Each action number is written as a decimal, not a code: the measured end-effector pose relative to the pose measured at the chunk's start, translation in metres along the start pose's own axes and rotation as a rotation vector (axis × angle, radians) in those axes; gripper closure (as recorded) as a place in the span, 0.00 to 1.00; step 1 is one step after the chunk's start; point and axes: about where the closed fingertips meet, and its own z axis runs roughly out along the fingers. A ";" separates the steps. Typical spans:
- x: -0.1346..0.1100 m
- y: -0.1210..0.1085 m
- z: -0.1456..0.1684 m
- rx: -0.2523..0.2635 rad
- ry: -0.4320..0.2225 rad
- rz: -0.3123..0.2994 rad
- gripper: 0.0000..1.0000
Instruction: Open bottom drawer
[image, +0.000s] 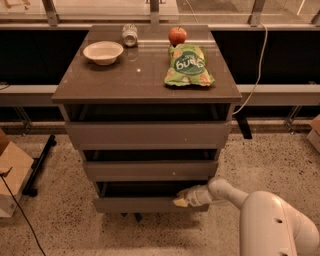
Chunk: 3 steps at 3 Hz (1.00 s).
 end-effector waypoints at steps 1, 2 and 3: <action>0.000 0.000 0.000 0.000 0.000 0.000 0.85; 0.000 0.000 0.000 0.000 0.000 0.000 0.62; 0.000 0.000 0.000 0.000 0.000 0.000 0.38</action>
Offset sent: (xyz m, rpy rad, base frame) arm -0.2661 0.0009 0.1294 -0.0845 0.2623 -0.0211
